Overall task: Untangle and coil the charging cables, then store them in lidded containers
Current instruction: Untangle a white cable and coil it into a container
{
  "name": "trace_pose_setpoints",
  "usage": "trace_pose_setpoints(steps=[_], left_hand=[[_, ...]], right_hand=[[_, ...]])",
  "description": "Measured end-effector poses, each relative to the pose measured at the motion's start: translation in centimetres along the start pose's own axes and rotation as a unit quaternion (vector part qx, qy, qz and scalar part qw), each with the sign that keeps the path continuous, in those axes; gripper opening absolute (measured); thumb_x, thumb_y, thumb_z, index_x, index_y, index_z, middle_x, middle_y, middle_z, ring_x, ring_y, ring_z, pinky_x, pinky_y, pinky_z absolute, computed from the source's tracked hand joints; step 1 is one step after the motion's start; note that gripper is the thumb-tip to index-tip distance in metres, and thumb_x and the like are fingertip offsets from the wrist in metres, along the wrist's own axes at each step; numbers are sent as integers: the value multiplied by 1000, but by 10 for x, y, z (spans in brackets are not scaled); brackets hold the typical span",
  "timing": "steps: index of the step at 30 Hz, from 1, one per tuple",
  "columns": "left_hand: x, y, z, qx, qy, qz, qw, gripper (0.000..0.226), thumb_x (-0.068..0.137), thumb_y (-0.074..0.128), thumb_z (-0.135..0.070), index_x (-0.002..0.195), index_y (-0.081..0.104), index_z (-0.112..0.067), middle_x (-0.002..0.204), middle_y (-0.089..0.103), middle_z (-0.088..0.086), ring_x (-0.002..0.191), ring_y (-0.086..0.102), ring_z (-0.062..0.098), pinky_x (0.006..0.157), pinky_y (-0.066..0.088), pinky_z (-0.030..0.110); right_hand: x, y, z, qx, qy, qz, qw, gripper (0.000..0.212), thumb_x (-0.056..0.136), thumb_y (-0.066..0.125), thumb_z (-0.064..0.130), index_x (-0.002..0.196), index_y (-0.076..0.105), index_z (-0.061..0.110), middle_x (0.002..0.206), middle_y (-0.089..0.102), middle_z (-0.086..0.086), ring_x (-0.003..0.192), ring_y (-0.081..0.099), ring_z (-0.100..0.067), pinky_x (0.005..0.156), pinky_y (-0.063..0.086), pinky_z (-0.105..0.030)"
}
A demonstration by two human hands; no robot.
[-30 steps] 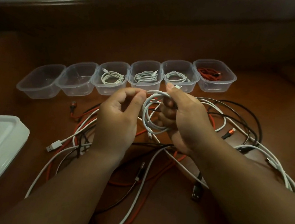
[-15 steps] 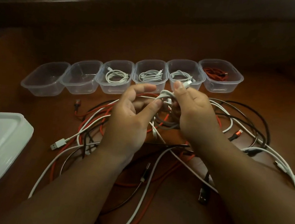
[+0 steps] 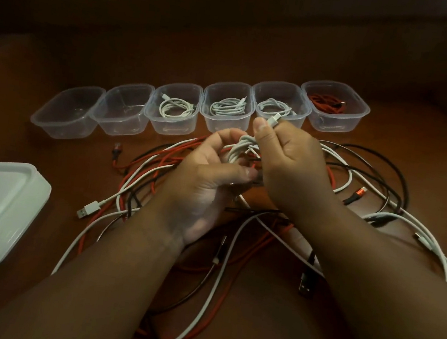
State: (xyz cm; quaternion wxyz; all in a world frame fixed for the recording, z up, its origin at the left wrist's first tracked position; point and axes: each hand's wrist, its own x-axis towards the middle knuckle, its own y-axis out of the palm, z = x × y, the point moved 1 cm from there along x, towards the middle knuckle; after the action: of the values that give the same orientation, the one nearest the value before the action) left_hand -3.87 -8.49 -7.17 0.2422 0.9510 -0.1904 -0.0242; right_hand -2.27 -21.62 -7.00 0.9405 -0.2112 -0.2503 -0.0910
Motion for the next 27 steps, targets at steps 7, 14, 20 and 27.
trace_pose_setpoints(steps=[7,14,20,27], left_hand=[[0,0,0,208,94,-114,967,38,86,60,13,105,64,-20,98,73,5,93,72,21,83,60,38],[-2,-14,-2,545,244,-132,791,36,92,65,-9,118,67,-33,98,66,-11,87,64,8,71,53,21],[2,-16,-7,389,205,-166,883,23,91,68,-7,94,72,-29,92,75,-10,91,71,8,84,57,27],[3,-14,-3,368,178,-217,886,21,91,68,-10,91,75,-31,91,76,-3,90,72,9,84,58,33]], right_hand=[[-2,-2,0,31,-19,-8,999,37,102,46,33,65,48,30,50,49,14,49,50,-1,45,33,-20],[2,-4,-3,-8,-23,-15,1000,39,104,46,27,65,45,31,48,44,12,46,45,-4,42,30,-16],[14,-14,-7,237,238,-12,942,41,104,43,35,65,45,21,50,35,11,45,30,-6,48,26,-26],[9,-2,-3,468,355,24,809,46,103,43,40,63,42,18,48,28,8,40,21,-5,40,19,-16]])
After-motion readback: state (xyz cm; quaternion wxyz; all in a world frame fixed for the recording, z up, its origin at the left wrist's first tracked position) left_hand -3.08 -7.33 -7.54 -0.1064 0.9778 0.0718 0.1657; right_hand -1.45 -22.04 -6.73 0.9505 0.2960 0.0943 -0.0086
